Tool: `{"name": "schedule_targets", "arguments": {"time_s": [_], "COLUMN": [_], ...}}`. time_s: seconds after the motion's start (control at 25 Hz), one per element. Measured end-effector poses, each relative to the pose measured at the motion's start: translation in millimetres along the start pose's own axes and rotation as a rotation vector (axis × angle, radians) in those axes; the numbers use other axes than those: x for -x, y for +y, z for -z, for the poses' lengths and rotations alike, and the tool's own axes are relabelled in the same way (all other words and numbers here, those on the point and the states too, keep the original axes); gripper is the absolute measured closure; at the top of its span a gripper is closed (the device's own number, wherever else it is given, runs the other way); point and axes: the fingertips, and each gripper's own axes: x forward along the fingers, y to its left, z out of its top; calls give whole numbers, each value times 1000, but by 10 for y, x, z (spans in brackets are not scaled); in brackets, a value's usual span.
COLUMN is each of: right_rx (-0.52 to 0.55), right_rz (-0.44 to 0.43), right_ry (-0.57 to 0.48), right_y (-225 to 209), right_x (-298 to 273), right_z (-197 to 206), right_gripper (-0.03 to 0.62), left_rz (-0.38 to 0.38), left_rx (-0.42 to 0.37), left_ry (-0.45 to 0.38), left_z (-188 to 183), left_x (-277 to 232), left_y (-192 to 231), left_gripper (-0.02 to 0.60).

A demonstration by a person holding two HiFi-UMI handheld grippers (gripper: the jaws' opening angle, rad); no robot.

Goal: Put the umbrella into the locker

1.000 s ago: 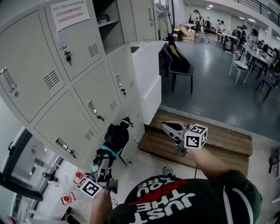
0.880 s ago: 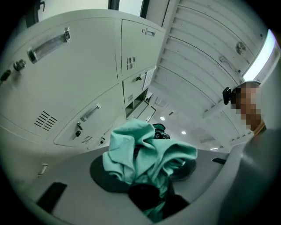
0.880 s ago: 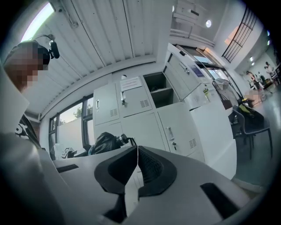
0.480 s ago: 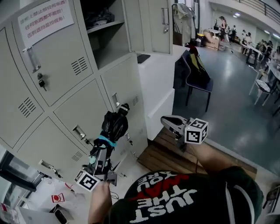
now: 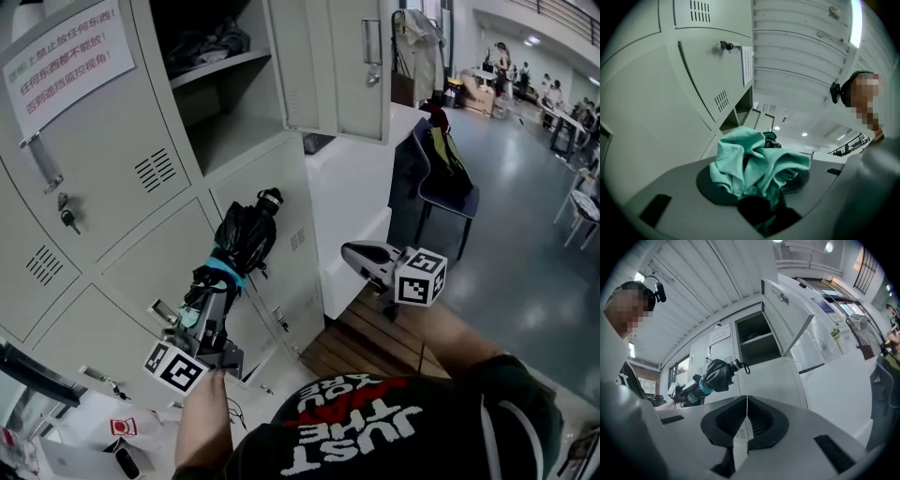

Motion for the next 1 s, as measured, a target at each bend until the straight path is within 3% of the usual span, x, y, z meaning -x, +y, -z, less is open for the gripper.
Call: {"name": "schedule_targets", "arguments": {"time_s": [0.56,0.8,1.0], "right_rx": [281,324,330], "right_rz": [95,112,121], "right_ry": [-45,-32,-32], "right_y": [218,252,208], "right_x": [-601,-739,-767], "right_z": [-1316,-1532,-1635], "right_gripper": [559,559,559], "left_rz": [128,139,128], "left_rx": [-161,-332,-581], "left_ry": [-27,-37,-19], "left_z": [-836,-1213,-1385], "left_x": [-791,-1097,-1412], "left_y": [-143,-316,-491], "left_gripper": [376,376,377]}}
